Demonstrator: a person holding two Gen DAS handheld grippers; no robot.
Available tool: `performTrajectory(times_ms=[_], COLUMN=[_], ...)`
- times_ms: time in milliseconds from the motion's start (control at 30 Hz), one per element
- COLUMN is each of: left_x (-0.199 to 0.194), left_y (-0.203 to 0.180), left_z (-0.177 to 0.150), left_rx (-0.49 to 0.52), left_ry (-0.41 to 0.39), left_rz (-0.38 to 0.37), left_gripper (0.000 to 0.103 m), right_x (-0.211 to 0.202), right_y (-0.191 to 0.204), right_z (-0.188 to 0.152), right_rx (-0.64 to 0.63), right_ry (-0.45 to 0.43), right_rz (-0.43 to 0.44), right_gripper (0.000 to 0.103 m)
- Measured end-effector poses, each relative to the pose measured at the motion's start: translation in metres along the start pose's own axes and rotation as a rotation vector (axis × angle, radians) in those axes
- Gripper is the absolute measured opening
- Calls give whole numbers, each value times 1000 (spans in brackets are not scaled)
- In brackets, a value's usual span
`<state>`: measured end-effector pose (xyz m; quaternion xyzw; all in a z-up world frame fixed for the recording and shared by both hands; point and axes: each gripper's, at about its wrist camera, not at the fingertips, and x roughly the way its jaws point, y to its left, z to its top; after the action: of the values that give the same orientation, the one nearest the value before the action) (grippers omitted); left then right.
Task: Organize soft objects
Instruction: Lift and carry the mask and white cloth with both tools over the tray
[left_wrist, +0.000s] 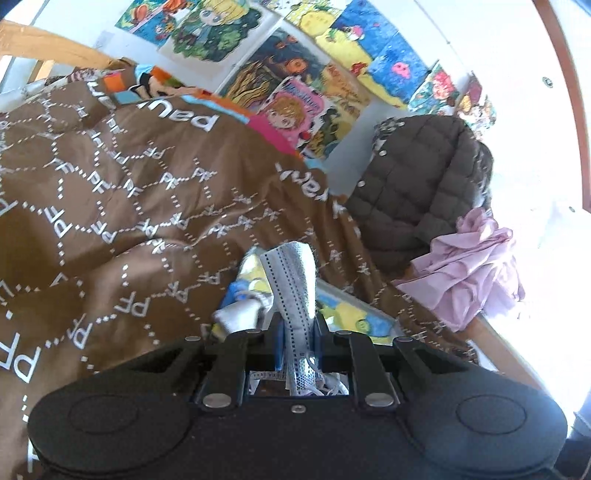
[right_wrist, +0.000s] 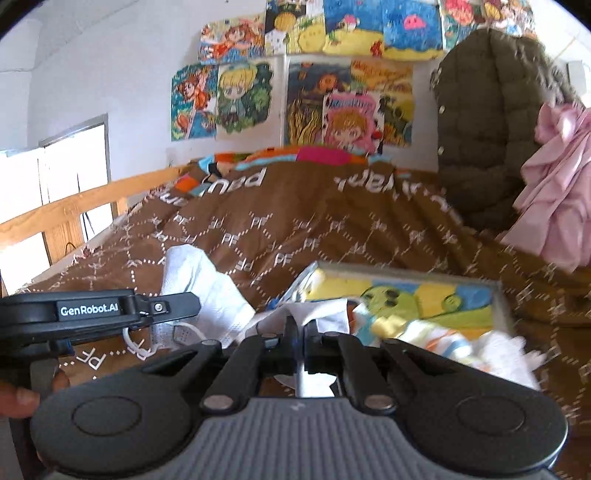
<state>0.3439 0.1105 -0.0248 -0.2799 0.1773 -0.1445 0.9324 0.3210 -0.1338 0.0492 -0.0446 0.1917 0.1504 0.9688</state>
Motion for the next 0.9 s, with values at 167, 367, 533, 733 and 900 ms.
performTrajectory(times_ms=[167, 367, 533, 733, 900], left_x=[-18, -29, -27, 10, 71], left_y=[-27, -60, -90, -119, -147], left_z=[4, 0, -10, -6, -5], left_rx=[40, 87, 154, 186, 253], left_ry=[-25, -27, -2, 35, 41], left_rz=[-32, -85, -108, -86, -78], left_gripper=[16, 16, 16, 16, 16], right_x=[-34, -57, -49, -8, 18], right_y=[-13, -27, -52, -111, -160], right_z=[12, 17, 16, 13, 9], right_rx=[-34, -94, -22, 95, 188], right_ry=[-47, -99, -172, -207, -182], right_rz=[-10, -18, -2, 0, -24], right_gripper=[3, 3, 3, 3, 3])
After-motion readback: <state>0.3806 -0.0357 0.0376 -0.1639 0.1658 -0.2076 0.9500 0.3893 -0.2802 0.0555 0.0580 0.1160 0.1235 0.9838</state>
